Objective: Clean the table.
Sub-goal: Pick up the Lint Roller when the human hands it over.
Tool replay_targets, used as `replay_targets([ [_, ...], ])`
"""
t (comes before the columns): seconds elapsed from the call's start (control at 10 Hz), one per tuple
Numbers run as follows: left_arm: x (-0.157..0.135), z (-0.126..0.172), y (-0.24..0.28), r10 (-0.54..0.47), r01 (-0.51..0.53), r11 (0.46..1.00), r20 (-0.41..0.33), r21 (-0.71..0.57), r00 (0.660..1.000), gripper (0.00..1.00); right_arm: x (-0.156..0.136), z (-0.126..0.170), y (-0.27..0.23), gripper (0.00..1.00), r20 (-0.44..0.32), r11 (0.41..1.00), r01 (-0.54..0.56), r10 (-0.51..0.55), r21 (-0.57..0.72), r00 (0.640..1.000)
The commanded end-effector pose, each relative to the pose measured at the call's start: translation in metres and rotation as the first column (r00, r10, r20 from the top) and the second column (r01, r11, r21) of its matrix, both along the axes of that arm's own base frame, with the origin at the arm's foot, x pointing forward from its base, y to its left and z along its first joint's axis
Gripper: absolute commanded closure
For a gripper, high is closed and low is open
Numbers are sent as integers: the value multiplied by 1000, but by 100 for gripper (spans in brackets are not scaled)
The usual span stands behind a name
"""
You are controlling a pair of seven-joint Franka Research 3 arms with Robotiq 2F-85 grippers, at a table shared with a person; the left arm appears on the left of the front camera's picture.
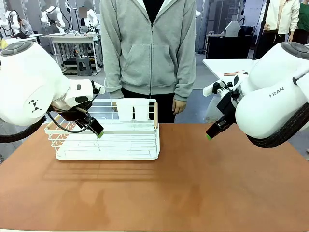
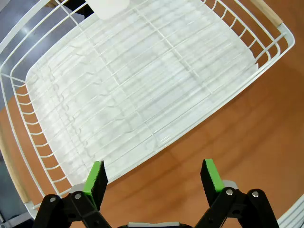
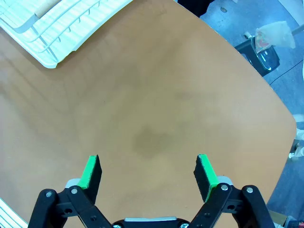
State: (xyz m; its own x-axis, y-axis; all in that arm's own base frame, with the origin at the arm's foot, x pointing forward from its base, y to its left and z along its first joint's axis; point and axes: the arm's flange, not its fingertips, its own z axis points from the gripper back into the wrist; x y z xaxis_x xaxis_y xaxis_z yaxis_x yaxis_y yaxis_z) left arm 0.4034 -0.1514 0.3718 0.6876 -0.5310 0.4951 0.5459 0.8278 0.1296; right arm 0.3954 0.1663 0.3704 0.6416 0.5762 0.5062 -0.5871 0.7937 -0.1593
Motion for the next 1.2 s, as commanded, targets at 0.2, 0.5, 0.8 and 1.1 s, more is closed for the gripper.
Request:
replay_targets([
  [0.2, 1, 11, 4, -15, 3, 996, -127, -88, 992, 0, 1, 14, -11, 0, -38, 998, 21, -19, 51, 999],
  [0.5, 45, 84, 81, -111, -184, 833, -484, -522, 868, 0, 13, 85, -96, 0, -266, 838, 172, -34, 517, 963],
  [0.8, 67, 104, 185, -244, -329, 574, -541, -749, 805, 0, 15, 105, -176, 0, -428, 524, 318, 100, 790, 898],
  [1.1, 58, 104, 299, -258, -435, 351, -533, -829, 806, 0, 2, 94, -262, 0, -479, 238, 429, 222, 871, 849],
])
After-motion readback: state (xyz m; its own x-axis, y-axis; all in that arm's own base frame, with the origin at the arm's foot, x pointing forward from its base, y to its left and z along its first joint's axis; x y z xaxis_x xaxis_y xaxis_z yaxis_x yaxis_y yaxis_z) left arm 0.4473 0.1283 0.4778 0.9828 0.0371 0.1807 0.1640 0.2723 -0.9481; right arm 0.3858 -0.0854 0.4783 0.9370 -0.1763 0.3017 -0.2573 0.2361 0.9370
